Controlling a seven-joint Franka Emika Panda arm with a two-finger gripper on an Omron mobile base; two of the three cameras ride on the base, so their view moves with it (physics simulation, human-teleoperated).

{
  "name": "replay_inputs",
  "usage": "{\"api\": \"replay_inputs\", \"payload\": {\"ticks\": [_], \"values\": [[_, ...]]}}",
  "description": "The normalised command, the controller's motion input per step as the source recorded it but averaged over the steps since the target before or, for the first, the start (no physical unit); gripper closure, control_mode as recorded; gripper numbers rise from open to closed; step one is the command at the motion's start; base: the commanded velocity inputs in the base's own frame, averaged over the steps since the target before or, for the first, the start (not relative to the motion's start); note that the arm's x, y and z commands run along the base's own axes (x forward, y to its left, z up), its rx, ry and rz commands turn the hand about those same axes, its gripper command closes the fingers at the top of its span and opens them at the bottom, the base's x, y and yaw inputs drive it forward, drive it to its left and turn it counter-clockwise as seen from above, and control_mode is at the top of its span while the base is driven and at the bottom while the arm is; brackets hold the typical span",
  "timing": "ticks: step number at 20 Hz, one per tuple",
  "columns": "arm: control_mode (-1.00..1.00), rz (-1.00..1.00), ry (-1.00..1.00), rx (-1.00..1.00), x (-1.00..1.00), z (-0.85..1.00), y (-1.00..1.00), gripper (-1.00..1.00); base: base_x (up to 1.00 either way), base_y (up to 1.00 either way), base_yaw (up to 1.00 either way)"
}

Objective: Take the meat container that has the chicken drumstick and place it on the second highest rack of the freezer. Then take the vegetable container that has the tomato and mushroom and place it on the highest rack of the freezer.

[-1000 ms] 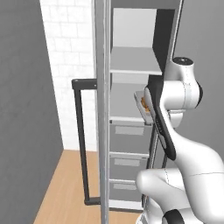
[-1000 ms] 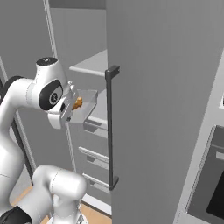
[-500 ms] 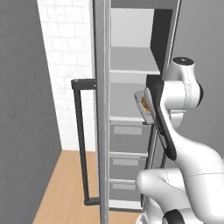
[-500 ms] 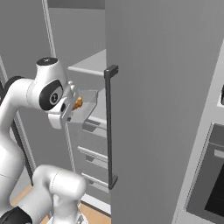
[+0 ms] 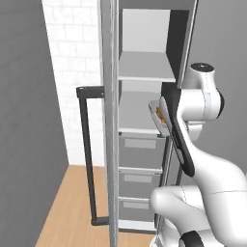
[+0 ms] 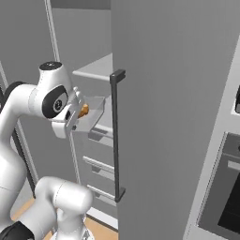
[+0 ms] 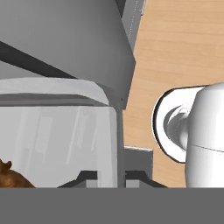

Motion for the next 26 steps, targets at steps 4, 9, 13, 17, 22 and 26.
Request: {"api": "replay_inputs", "payload": {"ticks": [4,9,13,17,22,26], "values": [[1.00,0.00,0.00,0.00,0.00,0.00,0.00,1.00,0.00,-0.37,0.19],[1.00,0.00,0.00,0.00,0.00,0.00,0.00,1.00,0.10,-0.24,0.18],[1.00,0.00,0.00,0.00,0.00,0.00,0.00,1.00,0.43,-0.16,0.11],[1.00,0.00,0.00,0.00,0.00,0.00,0.00,1.00,0.28,-0.07,0.04],[1.00,0.00,0.00,0.00,0.00,0.00,0.00,1.00,0.39,0.00,0.00],[1.00,0.00,0.00,0.00,0.00,0.00,0.00,1.00,0.26,0.11,-0.14]]}}
